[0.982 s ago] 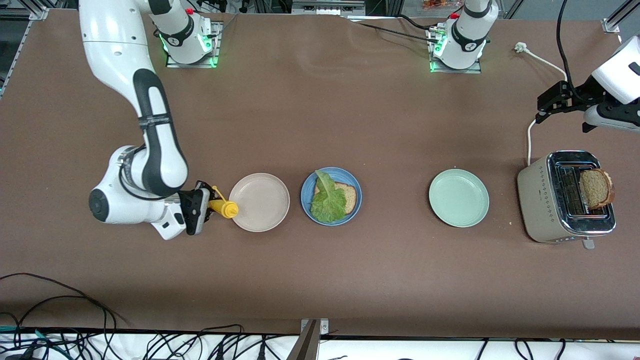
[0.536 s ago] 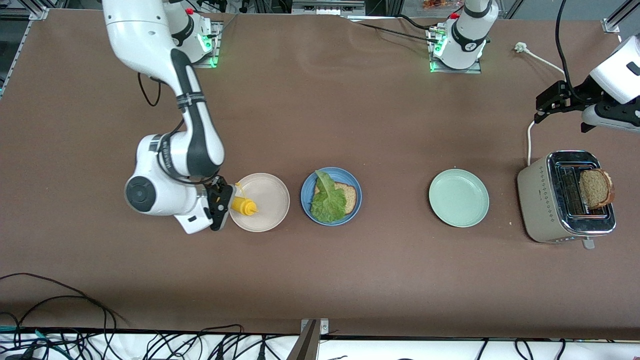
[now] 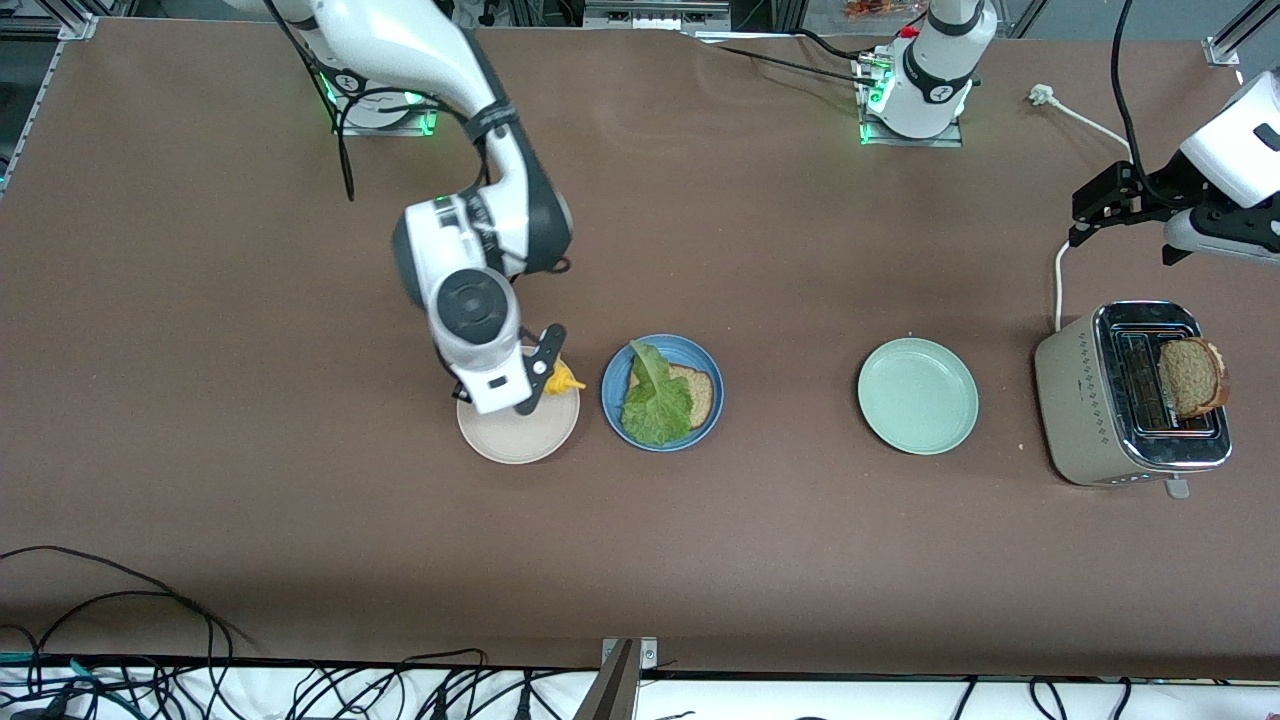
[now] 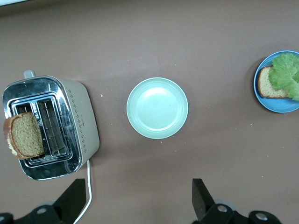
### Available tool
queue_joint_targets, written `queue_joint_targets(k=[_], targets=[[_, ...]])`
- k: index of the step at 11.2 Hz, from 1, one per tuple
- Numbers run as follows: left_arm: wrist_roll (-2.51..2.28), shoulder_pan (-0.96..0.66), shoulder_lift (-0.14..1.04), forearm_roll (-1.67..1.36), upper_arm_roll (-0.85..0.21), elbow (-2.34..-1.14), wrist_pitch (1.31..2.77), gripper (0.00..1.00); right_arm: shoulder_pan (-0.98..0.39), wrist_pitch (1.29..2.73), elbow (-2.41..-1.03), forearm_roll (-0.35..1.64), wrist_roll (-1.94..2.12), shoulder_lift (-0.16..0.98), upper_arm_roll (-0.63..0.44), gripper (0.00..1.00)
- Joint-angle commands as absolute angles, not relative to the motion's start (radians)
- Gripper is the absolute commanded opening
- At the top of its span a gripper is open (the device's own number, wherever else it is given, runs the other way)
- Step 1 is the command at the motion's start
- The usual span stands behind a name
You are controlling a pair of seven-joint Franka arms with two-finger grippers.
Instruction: Make sandwich in blue plate with both arms
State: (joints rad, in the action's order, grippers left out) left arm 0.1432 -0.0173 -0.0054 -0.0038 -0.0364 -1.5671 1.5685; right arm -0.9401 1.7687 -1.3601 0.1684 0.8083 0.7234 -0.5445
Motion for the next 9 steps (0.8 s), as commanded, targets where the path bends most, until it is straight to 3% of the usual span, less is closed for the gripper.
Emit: queue_joint_targets(k=[1, 5, 9], targets=[[0.135, -0.015, -0.003, 0.012, -0.041, -1.546, 1.551, 1.00, -1.038, 1.665, -1.292, 0.023, 0.681, 0.764, -0.569, 0.00], [0.137, -0.015, -0.002, 0.012, -0.037, -1.546, 1.551, 1.00, -1.115, 1.534, -1.132, -0.066, 0.566, 0.905, -0.574, 0.00], [0.137, -0.015, -0.002, 0.012, -0.037, -1.546, 1.551, 1.00, -1.143, 1.508, -1.063, -0.110, 0.505, 0.995, -0.574, 0.00]])
